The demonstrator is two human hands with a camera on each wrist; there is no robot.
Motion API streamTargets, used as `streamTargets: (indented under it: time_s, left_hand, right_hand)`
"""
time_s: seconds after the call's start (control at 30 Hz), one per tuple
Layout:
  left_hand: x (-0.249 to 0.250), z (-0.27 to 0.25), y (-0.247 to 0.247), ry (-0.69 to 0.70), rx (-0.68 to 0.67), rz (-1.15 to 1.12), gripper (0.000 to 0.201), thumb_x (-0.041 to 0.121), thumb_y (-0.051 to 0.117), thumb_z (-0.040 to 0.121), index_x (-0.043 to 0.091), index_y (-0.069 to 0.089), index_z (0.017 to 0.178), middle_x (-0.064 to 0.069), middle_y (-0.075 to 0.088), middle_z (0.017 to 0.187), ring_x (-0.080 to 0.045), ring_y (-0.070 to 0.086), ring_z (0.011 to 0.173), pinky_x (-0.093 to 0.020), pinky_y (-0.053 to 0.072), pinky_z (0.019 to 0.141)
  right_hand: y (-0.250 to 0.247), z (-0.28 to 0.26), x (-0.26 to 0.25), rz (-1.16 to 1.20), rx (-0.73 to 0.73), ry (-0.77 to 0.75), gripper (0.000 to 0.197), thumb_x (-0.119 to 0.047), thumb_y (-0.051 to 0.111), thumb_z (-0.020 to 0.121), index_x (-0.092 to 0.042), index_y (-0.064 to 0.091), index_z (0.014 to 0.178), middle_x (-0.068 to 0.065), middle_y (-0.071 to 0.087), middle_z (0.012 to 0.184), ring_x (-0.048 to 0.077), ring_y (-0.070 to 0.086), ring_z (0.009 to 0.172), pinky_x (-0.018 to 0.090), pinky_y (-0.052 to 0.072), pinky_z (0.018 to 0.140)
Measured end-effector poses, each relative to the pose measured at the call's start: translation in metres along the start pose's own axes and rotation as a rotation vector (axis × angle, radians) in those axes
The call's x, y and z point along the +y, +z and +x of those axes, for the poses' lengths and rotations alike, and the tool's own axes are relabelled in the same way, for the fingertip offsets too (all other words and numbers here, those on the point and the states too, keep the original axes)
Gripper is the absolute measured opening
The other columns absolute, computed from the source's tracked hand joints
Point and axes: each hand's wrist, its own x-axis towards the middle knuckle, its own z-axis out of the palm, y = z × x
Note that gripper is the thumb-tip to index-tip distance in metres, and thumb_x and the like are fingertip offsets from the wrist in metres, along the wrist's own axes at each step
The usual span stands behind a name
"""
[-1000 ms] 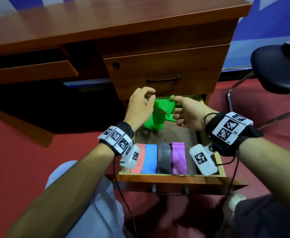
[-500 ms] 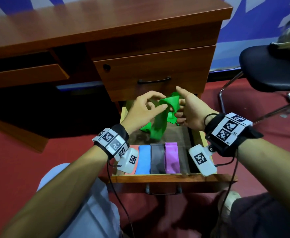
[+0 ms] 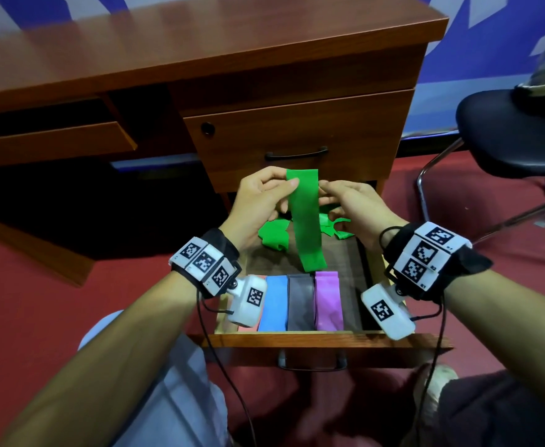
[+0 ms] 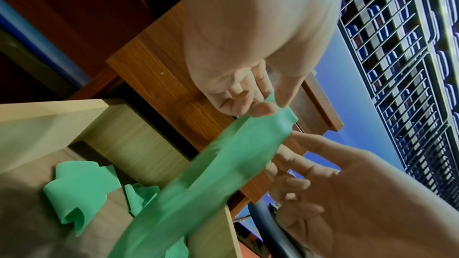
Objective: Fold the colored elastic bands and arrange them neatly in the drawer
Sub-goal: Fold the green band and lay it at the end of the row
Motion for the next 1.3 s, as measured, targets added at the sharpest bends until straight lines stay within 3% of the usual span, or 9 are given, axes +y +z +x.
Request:
streamTargets:
  time_s: [0.1,0.27,0.43,0.57,0.7,0.97,1.03,1.17,1.3]
  left_hand:
    - [0.001,-0.001,0.000,0.001,0.007,0.002,0.015,0.013,0.069,0.096,0.004,0.070,0.109,-0.001,0.062,0.064,-0.010,0.048,0.051,-0.019,0.027,0.040]
    - [0.004,-0.004,0.002,0.013,0.055,0.052,0.006,0.016,0.071,0.095,0.011,0.071,0.099,0.011,0.060,0.059,-0.008,0.049,0.052,-0.017,0.032,0.042]
    - [0.002,-0.005,-0.001,0.214,0.161,0.430,0.014,0.030,0.077,0.089,0.019,0.070,0.093,0.008,0.068,0.089,-0.007,0.050,0.054,-0.018,0.042,0.057]
    - [0.007,-0.010,0.001,0.405,0.190,0.532,0.020,0.028,0.075,0.090,0.019,0.068,0.106,0.004,0.062,0.107,-0.012,0.057,0.063,-0.016,0.045,0.064]
    - [0.004,-0.008,0.000,0.465,0.143,0.536,0.009,0.020,0.075,0.091,0.018,0.080,0.099,0.005,0.070,0.098,-0.003,0.061,0.079,-0.013,0.042,0.063]
    - [0.000,-0.004,-0.002,0.447,0.156,0.659,0.010,0.020,0.070,0.094,0.021,0.078,0.088,0.011,0.068,0.088,-0.003,0.059,0.074,-0.017,0.043,0.064]
    - [0.003,-0.003,-0.005,0.469,0.195,0.694,0.011,0.018,0.064,0.095,0.018,0.072,0.089,0.007,0.064,0.091,-0.007,0.060,0.077,-0.023,0.046,0.067]
    - [0.016,0.002,-0.020,0.571,0.341,0.679,0.010,0.014,0.057,0.097,0.012,0.064,0.090,0.001,0.057,0.093,-0.002,0.050,0.072,-0.013,0.037,0.064]
    - [0.023,0.005,-0.038,0.606,0.579,0.568,0.012,0.019,0.057,0.098,0.012,0.065,0.093,0.001,0.060,0.092,-0.003,0.044,0.065,-0.022,0.035,0.059]
  right_hand:
    - [0.004,-0.001,-0.001,0.035,0.005,-0.073,0.019,-0.035,0.062,0.096,-0.020,0.074,0.093,-0.003,0.066,0.086,0.008,0.050,0.053,0.022,0.037,0.053]
    - [0.004,-0.001,-0.002,0.094,0.013,-0.183,0.020,-0.027,0.060,0.096,-0.014,0.075,0.100,0.003,0.065,0.085,0.011,0.051,0.053,0.023,0.036,0.050]
    - [0.003,0.000,0.001,0.028,0.044,-0.276,0.011,-0.022,0.067,0.095,-0.025,0.074,0.088,0.000,0.068,0.082,0.011,0.051,0.056,0.023,0.038,0.050]
    - [0.004,0.000,0.002,-0.045,0.049,-0.289,0.009,-0.022,0.067,0.095,-0.021,0.075,0.093,-0.002,0.068,0.080,0.009,0.052,0.056,0.024,0.039,0.050]
    - [0.006,-0.003,0.003,-0.085,0.031,-0.289,0.010,-0.019,0.066,0.095,-0.017,0.076,0.096,-0.003,0.068,0.080,0.009,0.051,0.057,0.023,0.038,0.049]
    - [0.007,-0.005,0.004,-0.111,0.009,-0.283,0.011,-0.019,0.067,0.095,-0.017,0.077,0.094,-0.005,0.070,0.079,0.008,0.050,0.056,0.022,0.039,0.049]
    - [0.007,-0.003,0.003,-0.145,0.014,-0.261,0.013,-0.018,0.064,0.096,-0.017,0.077,0.095,-0.003,0.072,0.083,0.007,0.050,0.056,0.020,0.040,0.049]
    - [0.008,0.010,0.005,-0.297,0.036,-0.146,0.011,-0.014,0.063,0.096,-0.010,0.073,0.094,0.000,0.070,0.086,0.009,0.053,0.057,0.016,0.039,0.042]
    - [0.013,0.031,0.015,-0.563,-0.068,-0.013,0.011,-0.023,0.063,0.096,-0.015,0.067,0.090,0.006,0.068,0.090,0.015,0.062,0.068,0.021,0.045,0.048]
